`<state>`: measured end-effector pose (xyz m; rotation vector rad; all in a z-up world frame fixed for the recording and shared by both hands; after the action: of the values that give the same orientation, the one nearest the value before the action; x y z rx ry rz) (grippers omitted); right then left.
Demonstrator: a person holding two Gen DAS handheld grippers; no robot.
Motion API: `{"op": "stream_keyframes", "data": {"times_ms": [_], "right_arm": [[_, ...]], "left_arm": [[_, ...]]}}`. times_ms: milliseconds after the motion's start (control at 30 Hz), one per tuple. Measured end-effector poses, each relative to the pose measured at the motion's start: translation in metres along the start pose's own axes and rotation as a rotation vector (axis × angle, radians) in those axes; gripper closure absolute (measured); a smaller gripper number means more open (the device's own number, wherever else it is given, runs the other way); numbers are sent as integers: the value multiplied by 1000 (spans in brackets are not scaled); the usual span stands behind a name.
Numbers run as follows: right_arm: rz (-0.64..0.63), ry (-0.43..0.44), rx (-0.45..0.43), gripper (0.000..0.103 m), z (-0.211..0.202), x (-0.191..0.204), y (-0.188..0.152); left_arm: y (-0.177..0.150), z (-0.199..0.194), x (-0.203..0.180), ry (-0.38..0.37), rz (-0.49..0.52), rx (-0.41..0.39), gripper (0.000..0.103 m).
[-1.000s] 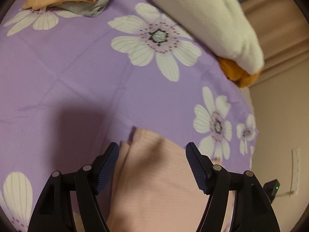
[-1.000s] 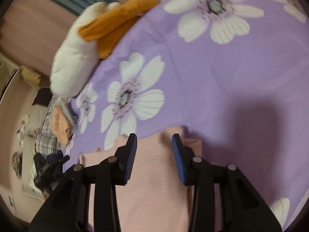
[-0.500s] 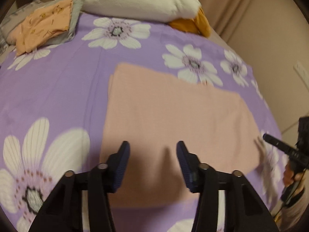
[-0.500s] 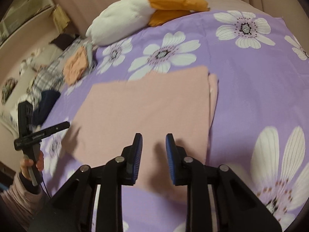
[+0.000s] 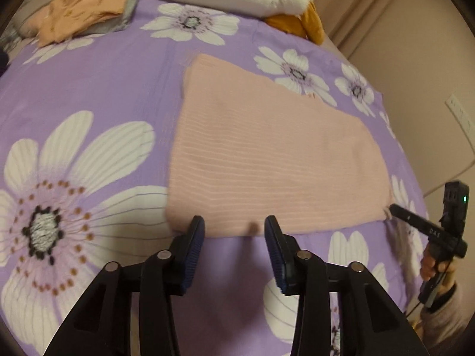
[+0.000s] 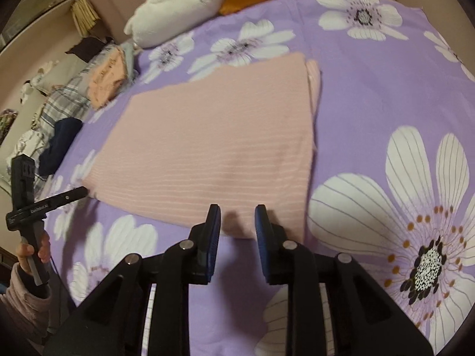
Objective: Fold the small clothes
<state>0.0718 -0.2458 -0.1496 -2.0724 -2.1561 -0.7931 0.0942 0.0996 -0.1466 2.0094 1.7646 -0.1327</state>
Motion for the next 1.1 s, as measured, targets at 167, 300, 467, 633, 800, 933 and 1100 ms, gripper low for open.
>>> {"op": "stream_keyframes", "data": {"times_ms": [167,300,467,633,800,933,1100], "right_arm": [[-33,61,-5,69,8,29,19],[-60,103,17,69,31,55,48],[-66,178,47,69,62,77,93],[-68,156,72,72,98,97,141],[-49,34,88,84,129,97,173],[-81,-48,98,94,142,97,179],[-101,-15,93,91,114,106,158]], "left_arm": [[17,-1,26,-62,-121,-33,37],[37,19,37,-211,-191,17,37],[68,39,34,-374,-207,53,37],[99,51,26,-467,-187,77,37],[115,58,23,-458,-184,84,48],[116,67,27,-373,-184,117,81],[115,65,31,-348,-193,111,83]]}}
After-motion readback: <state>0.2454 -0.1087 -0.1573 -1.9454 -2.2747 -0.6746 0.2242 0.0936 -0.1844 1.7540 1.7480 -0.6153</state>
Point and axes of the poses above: each gripper's, at about its wrist camera, not at the fingertips, and z roughly the way its jaws point, x to its left, y to its top, the point moved 5 cm from there along z, roughly the way its jaws point, and after that the axes turned 15 degrees about x, right-handed, at the moved point
